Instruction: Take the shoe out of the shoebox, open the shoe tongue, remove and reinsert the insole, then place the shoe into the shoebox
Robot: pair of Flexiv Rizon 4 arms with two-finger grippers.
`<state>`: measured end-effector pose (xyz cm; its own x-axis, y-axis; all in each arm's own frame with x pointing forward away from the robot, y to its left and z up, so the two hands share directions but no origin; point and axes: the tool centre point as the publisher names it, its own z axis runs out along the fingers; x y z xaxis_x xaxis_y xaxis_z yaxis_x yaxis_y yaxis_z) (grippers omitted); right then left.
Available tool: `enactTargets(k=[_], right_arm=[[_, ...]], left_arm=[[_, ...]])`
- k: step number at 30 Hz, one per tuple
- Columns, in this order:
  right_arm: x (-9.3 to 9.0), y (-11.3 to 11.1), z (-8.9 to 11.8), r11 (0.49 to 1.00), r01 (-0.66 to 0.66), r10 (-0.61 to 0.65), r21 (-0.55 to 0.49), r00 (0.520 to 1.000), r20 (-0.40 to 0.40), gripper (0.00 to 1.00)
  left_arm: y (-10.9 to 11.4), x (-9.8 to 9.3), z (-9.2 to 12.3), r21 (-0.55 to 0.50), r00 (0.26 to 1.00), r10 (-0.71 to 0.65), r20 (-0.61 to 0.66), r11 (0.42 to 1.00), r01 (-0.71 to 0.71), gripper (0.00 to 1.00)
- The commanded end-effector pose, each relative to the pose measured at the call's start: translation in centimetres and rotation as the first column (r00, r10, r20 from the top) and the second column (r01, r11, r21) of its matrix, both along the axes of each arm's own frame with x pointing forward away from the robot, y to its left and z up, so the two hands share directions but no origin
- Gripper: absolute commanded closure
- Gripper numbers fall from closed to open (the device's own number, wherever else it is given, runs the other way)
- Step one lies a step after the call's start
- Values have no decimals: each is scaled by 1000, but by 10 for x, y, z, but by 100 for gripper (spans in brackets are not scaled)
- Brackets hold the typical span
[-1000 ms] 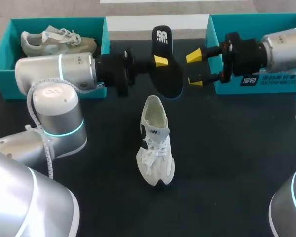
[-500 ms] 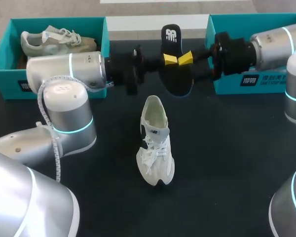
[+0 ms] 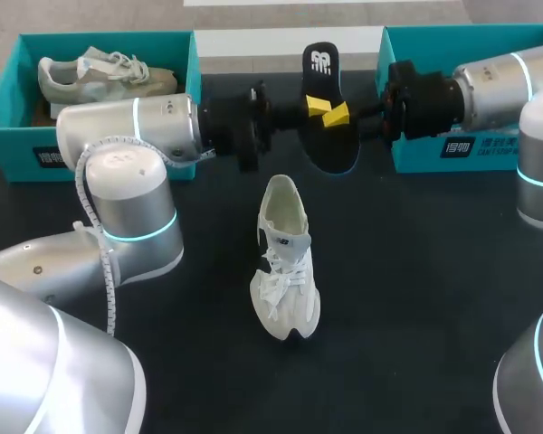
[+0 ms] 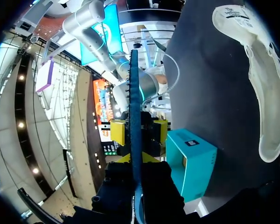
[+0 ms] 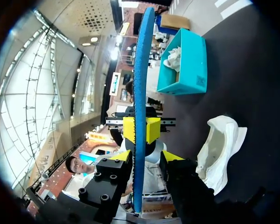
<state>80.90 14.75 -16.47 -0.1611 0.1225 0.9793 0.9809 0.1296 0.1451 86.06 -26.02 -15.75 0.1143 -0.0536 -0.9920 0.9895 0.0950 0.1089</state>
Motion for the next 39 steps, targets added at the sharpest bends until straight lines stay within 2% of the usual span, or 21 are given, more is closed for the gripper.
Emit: enactTargets(k=[1,5,6,7,8,13,14,16,17,22,25,30,33,36,39], right_arm=[[2,5,-1,1000,-4,4,2,1000,0,66],[2,7,-2,1000,-8,8,4,1000,-4,82],[2,7,-2,1000,-7,7,5,1000,-5,91],[2,7,-2,1000,-7,7,5,1000,-5,93],[2,7,-2,1000,-6,6,6,1000,-5,100],[4,8,-1,1000,-3,3,4,1000,-4,100],[4,8,-1,1000,1,-1,3,1000,-1,100],[5,7,-1,1000,6,-6,0,1000,1,100],[6,7,-2,1000,9,-9,-1,1000,2,100],[8,5,-5,999,36,-36,-3,999,10,100],[9,4,-8,998,63,-63,-10,998,28,100],[12,-1,-8,987,154,-157,35,978,138,100],[14,-2,-4,982,182,-188,46,956,226,100],[18,-1,1,980,189,-197,58,927,320,100],[20,1,3,980,190,-195,52,910,366,100]], left_arm=[[-4,0,-1,-11,1000,11,1,1000,-11,100],[-5,-1,-1,-17,1000,12,2,1000,-12,100],[-6,-2,-1,-20,1000,11,0,1000,-11,100],[-6,-2,-1,-21,1000,11,-1,1000,-11,100],[-5,-3,-1,-24,1000,10,-5,1000,-10,100],[-3,-8,3,-28,1000,0,-19,1000,-1,100],[-1,-8,4,-21,1000,5,-28,1000,-6,91],[3,-7,6,-17,998,22,-54,1000,-23,11],[6,-7,7,-18,998,28,-65,999,-29,0],[23,-9,10,28,991,39,-125,999,-36,0],[38,-11,10,68,977,61,-205,997,-48,0],[66,-12,6,159,910,120,-397,985,-60,0],[80,-13,1,209,838,159,-522,976,-55,0],[93,-15,-6,264,726,200,-658,964,-27,0],[102,-16,-14,302,634,242,-734,953,-14,0]])
